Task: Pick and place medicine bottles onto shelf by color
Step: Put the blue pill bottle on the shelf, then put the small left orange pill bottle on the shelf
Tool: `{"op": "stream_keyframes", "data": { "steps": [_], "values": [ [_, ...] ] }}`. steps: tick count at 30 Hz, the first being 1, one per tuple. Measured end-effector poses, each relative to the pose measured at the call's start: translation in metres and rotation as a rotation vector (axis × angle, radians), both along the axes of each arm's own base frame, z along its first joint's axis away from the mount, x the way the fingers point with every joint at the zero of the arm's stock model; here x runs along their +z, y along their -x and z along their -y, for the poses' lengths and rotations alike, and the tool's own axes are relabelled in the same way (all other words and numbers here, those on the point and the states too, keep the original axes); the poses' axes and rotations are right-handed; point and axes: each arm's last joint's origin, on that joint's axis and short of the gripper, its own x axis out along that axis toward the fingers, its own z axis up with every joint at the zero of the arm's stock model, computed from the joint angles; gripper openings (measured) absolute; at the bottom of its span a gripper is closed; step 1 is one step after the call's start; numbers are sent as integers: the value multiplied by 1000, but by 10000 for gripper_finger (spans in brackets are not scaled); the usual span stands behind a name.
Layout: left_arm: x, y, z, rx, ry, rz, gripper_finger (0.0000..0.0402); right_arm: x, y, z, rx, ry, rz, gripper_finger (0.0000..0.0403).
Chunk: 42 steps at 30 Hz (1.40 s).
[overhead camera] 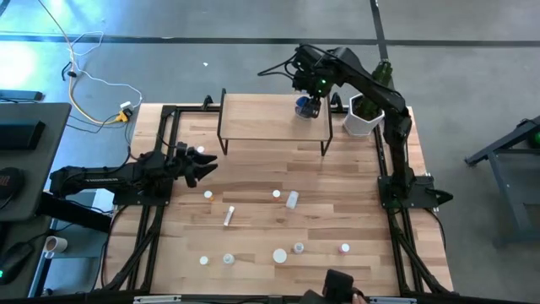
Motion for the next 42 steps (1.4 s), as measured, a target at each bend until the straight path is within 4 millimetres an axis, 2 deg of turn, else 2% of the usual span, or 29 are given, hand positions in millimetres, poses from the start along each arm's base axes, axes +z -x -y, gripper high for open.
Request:
{"op": "stream_keyframes", "data": {
  "steps": [5, 10, 14, 24, 28, 33, 39, 42],
  "values": [
    [-5, 1, -1, 45, 67, -24, 276, 5, 3, -2, -17, 4, 13, 234],
    [0, 1, -2, 79, 59, 1, 276, 10, 7, -5, -33, 9, 32, 234],
    [15, 2, -2, 101, -4, 13, 276, 21, 14, -9, -39, 25, 58, 234],
    [71, 11, 1, 45, -140, 3, 275, 53, 39, -20, -82, 159, 128, 234],
    [91, 19, 6, -55, -124, -51, 275, 68, 53, -27, -135, 226, 148, 234],
    [109, 23, 8, -91, -154, -170, 275, 85, 71, -38, -192, 271, 200, 234],
    [123, 8, 7, -231, -209, -324, 275, 105, 94, -53, -256, 289, 292, 234],
    [119, -2, 7, -308, -228, -459, 275, 112, 103, -59, -281, 295, 332, 234]
  ]
}}
